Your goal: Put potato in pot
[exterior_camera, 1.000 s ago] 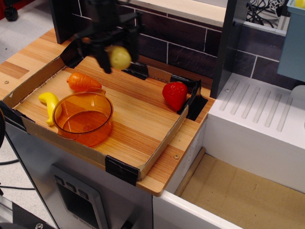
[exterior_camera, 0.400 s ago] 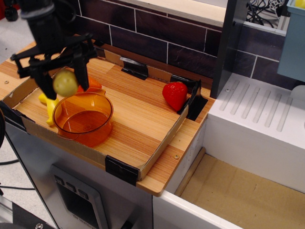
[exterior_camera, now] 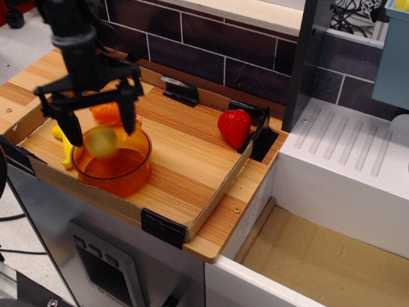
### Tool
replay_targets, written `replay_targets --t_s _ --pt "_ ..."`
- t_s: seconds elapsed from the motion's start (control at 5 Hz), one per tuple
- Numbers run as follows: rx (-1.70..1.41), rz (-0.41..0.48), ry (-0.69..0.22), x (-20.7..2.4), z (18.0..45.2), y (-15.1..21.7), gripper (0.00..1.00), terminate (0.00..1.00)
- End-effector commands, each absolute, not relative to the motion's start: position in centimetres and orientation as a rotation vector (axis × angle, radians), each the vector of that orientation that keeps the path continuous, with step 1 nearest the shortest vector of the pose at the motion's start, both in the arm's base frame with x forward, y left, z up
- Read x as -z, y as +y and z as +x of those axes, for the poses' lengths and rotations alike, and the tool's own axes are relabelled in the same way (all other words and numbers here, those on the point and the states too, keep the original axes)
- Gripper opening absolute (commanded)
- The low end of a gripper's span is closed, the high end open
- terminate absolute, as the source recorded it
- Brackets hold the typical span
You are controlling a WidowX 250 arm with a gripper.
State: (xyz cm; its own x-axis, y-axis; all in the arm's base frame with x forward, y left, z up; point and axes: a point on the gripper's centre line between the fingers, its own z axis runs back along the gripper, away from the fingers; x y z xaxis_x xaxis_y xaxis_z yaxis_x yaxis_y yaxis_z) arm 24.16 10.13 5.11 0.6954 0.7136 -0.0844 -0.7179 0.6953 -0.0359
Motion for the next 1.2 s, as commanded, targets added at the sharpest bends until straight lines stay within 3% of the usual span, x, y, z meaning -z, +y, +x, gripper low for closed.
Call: replay_targets --t_s 0.0,0.2,0.4,0.6,0.8,1.0 --pt "-0.804 -0.069 0.041 -6.4 26.1 10.4 1.00 0.00" --pt "-0.778 -0.035 0.026 -8.8 26.9 10.7 1.00 0.00" --pt "-0.848 -0.068 -0.031 -13.7 28.4 11.8 1.00 0.00" --pt "-0.991 -0.001 -0.144 -15.2 30.5 12.9 1.00 0.00" --pt "-0.991 -0.001 -0.144 -15.2 30.5 12.9 1.00 0.00" --pt "-0.991 -0.001 -0.144 -15.2 30.5 12.9 1.00 1.00"
